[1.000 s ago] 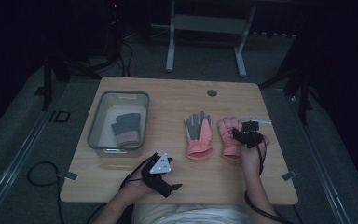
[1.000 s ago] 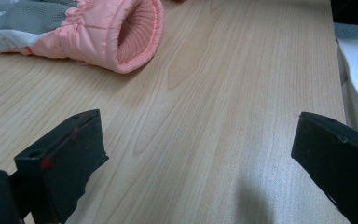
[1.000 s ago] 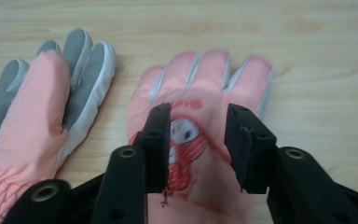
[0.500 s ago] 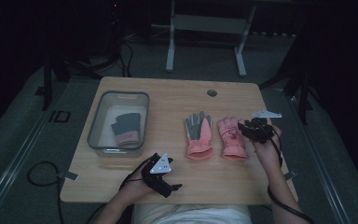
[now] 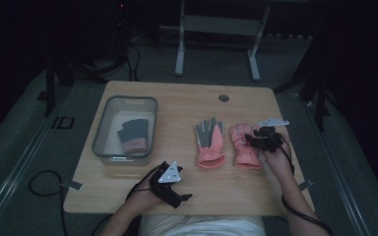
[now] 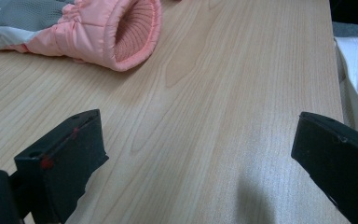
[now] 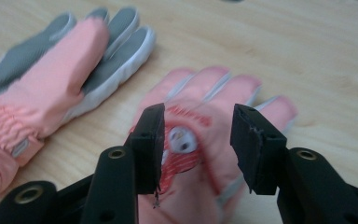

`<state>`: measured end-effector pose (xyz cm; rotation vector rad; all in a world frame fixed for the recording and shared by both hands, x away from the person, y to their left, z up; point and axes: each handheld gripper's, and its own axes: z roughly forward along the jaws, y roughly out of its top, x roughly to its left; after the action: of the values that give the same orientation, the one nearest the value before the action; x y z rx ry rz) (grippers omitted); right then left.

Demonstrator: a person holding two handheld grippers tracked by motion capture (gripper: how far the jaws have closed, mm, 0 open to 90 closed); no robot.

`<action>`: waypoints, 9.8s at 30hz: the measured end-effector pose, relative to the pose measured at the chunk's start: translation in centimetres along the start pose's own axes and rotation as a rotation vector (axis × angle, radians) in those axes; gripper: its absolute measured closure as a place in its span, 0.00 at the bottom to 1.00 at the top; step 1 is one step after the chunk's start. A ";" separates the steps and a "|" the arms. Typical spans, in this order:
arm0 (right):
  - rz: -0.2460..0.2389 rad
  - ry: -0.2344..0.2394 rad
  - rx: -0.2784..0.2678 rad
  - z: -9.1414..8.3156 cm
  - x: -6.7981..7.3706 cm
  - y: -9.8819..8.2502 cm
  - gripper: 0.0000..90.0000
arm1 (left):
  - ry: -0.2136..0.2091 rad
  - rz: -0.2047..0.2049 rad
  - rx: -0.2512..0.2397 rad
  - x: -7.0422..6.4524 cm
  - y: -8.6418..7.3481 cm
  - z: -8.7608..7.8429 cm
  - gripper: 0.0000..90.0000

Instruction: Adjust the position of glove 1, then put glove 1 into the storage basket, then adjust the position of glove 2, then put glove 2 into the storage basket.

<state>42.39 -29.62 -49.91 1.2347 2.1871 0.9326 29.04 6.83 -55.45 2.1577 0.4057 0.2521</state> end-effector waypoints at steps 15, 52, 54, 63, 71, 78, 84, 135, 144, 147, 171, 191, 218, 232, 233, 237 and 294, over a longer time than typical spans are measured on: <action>-0.024 -0.114 0.025 2.3 2.5 -2.6 0.86 | -0.001 0.002 0.002 0.0 -0.1 0.1 0.02; 0.048 -0.114 -0.197 -4.4 8.4 8.8 0.95 | -0.005 0.001 0.003 0.1 -0.1 0.0 0.02; 0.049 -0.107 -0.196 -4.3 8.7 8.8 0.95 | -0.003 0.002 0.003 0.0 -0.1 0.1 0.02; 0.076 -0.044 -0.187 -3.2 11.6 8.9 0.95 | -0.006 0.002 0.004 0.0 -0.1 0.0 0.02; 0.100 -0.047 -0.179 -2.5 13.5 8.7 0.95 | -0.008 0.006 0.006 -0.1 -0.1 0.0 0.02; 0.108 -0.043 -0.151 -1.5 14.1 8.1 0.95 | -0.010 0.002 0.003 0.0 -0.1 0.0 0.02; 0.093 -0.045 -0.110 -0.3 14.3 7.4 0.95 | -0.010 0.004 0.003 0.0 -0.1 0.0 0.02; 0.012 0.133 0.018 3.5 8.4 2.8 0.52 | 0.250 -0.275 0.001 8.5 10.4 0.5 0.22; 0.083 0.197 0.093 5.0 6.7 2.2 0.42 | 0.192 -0.523 0.146 12.9 8.4 6.6 0.22; 0.141 0.252 0.119 5.7 6.2 1.9 0.42 | 0.168 -0.574 0.174 13.5 7.8 7.7 0.24; 0.188 0.302 -0.033 2.6 7.7 3.8 0.72 | -0.013 -0.550 0.055 13.8 10.6 4.7 0.88; 0.120 0.373 -0.104 1.2 12.7 10.0 0.72 | 0.124 -0.526 0.066 14.5 12.1 -4.3 0.88; 0.019 0.470 -0.123 3.0 20.7 16.6 0.72 | 0.277 -0.580 0.067 16.3 9.4 -14.8 0.88; -0.019 0.567 -0.122 5.3 25.8 19.4 0.72 | 0.360 -0.631 0.085 16.9 6.9 -19.7 0.88; -0.021 0.572 -0.120 5.5 26.1 19.6 0.72 | 0.363 -0.631 0.086 17.0 6.7 -19.9 0.88; -0.032 0.586 -0.124 6.1 27.0 20.2 0.72 | 0.380 -0.644 0.081 17.4 6.1 -20.7 0.88; -0.020 0.509 0.027 13.0 26.1 17.8 0.39 | 0.457 -0.760 0.179 20.7 -0.8 -14.2 0.57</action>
<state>48.17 3.93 -46.90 1.0681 2.5933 1.3285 43.43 25.69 -47.30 1.9375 1.5057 0.2749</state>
